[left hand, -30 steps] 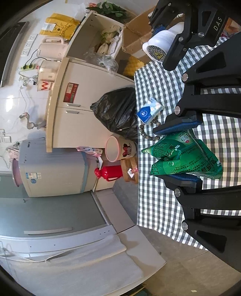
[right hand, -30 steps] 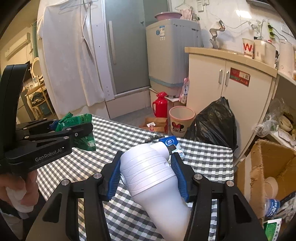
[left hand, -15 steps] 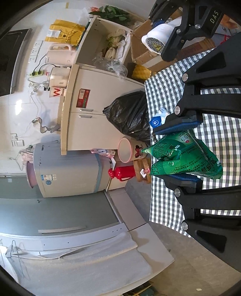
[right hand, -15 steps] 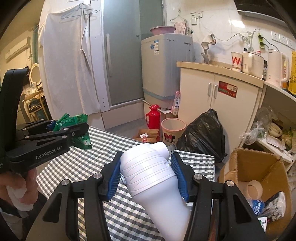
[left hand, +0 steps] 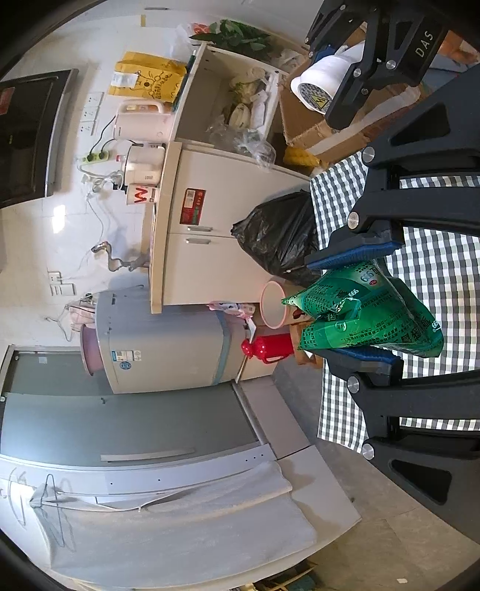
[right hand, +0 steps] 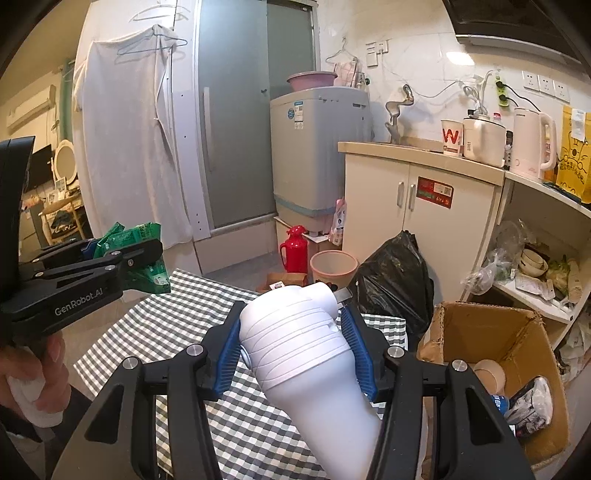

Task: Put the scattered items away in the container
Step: 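Lift and carry the green packet and white bottle with both tools toward the box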

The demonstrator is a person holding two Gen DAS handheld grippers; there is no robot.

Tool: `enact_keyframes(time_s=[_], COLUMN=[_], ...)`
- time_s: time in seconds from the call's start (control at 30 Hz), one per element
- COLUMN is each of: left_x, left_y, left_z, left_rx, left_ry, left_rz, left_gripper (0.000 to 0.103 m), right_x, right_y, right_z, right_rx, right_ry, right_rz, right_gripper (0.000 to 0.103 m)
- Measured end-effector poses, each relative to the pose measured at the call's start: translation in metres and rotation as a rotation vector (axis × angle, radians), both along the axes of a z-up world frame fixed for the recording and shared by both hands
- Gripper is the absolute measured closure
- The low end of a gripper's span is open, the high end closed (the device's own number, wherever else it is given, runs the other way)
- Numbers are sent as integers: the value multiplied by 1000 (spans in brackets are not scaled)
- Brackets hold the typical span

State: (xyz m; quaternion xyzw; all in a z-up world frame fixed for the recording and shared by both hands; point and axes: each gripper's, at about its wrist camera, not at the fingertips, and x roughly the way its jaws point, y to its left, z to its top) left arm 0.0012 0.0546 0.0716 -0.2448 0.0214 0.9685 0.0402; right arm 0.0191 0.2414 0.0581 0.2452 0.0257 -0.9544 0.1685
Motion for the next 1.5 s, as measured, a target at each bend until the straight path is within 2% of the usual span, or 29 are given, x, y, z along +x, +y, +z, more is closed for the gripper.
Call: enact_keyframes(time_s=[0.5,0.73,1.5], left_x=[-2,-8,-29], left_y=[27,52,154], left_z=[4,5,0], left_rx=[5,7,39], left_ry=[5,1,-36], left_rz=[-50,-115,-343], left_gripper=[65,65,65], right_x=[7,7,12], right_y=[23,43,151], right_z=[8,10,19], right_rx=[-20,-15,0], right_ry=[20,17,2], right_rz=[-41,-80,-323], right_gripper=[51,51,51])
